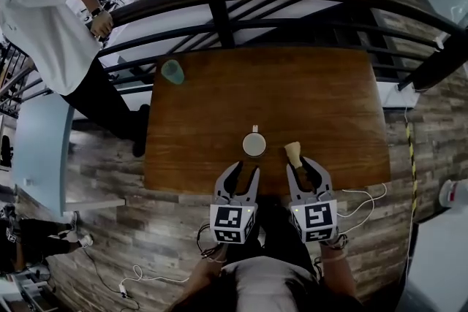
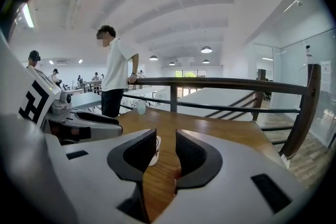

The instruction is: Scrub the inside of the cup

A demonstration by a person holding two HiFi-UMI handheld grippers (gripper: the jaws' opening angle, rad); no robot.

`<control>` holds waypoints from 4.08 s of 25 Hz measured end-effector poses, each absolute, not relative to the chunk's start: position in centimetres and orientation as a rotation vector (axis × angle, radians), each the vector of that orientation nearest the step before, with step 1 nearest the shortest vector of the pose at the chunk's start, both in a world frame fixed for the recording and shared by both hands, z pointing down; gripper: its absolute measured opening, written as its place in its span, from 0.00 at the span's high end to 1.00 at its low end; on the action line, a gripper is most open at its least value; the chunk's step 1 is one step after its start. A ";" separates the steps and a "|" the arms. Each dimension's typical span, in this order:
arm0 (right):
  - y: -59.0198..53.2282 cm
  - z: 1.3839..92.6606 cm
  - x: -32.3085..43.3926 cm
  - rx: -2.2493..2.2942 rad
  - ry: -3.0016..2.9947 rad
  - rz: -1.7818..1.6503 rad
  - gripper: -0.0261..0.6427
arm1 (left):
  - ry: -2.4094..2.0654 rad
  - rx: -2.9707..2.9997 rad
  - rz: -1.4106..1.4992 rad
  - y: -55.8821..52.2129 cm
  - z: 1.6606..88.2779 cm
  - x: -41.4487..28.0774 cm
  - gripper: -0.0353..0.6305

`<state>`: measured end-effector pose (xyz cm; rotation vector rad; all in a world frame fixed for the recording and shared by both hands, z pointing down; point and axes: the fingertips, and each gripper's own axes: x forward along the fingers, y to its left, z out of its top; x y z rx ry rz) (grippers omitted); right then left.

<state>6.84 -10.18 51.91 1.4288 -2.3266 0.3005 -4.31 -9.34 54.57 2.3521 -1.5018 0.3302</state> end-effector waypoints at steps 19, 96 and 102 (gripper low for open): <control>-14.9 60.1 8.1 1.413 -2.178 0.454 0.68 | -1.475 2.257 0.428 -14.4 63.1 -3.6 0.46; -15.9 64.5 10.1 1.294 -2.034 0.530 0.84 | -1.693 2.308 0.552 -19.6 63.4 -2.0 0.36; -15.3 61.3 9.5 1.300 -2.086 0.494 0.84 | -1.703 2.338 0.577 -18.4 62.0 -2.4 0.36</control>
